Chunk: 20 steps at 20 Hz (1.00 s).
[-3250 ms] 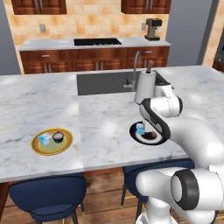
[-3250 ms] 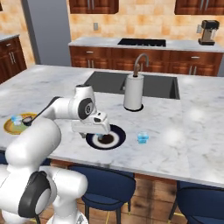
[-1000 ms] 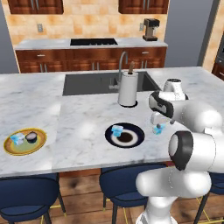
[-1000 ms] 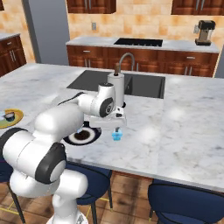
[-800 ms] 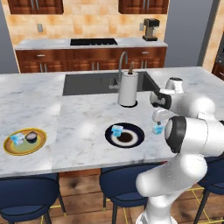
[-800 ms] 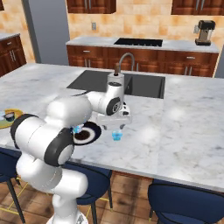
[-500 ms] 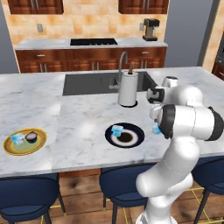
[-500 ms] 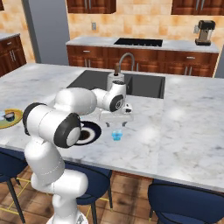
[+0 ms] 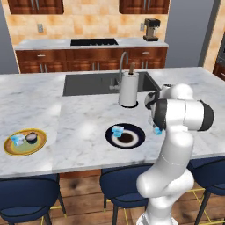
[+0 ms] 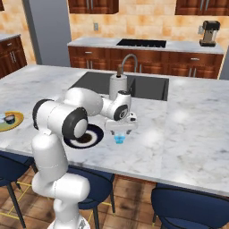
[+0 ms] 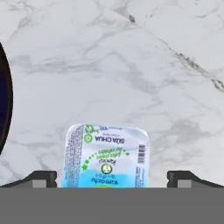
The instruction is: Place two yogurt containers on each plate.
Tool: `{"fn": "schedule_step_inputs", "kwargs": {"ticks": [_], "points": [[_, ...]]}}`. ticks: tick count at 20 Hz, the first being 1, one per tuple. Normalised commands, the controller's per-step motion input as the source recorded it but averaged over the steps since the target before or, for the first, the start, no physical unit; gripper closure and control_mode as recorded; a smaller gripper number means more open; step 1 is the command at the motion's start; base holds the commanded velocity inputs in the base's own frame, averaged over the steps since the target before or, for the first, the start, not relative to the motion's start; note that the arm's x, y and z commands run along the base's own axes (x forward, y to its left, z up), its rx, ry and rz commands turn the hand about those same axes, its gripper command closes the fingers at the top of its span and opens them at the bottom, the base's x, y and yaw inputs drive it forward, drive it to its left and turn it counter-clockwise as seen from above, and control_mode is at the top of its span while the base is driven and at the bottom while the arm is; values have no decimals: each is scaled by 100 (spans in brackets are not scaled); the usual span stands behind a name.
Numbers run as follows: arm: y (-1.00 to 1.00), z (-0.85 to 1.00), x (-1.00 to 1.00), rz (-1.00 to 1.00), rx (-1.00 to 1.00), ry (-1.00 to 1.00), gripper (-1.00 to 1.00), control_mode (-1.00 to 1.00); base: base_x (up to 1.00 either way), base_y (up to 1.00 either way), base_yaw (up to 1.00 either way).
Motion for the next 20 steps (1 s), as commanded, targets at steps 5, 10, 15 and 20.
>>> {"fn": "schedule_step_inputs", "kwargs": {"ticks": [5, 10, 15, 20], "points": [[11, -17, 0, -1, 0, 5, -100, -100, 0, 0, 0], [6, -18, 0, -2, 0, 5, -100, -100, 0, 0, 0], [-12, -32, 1, -2, 0, 1, -100, -100, 0, 0, 0], [0, -1, 0, 0, 0, 0, 100, -100, 0, 0, 0]]}}
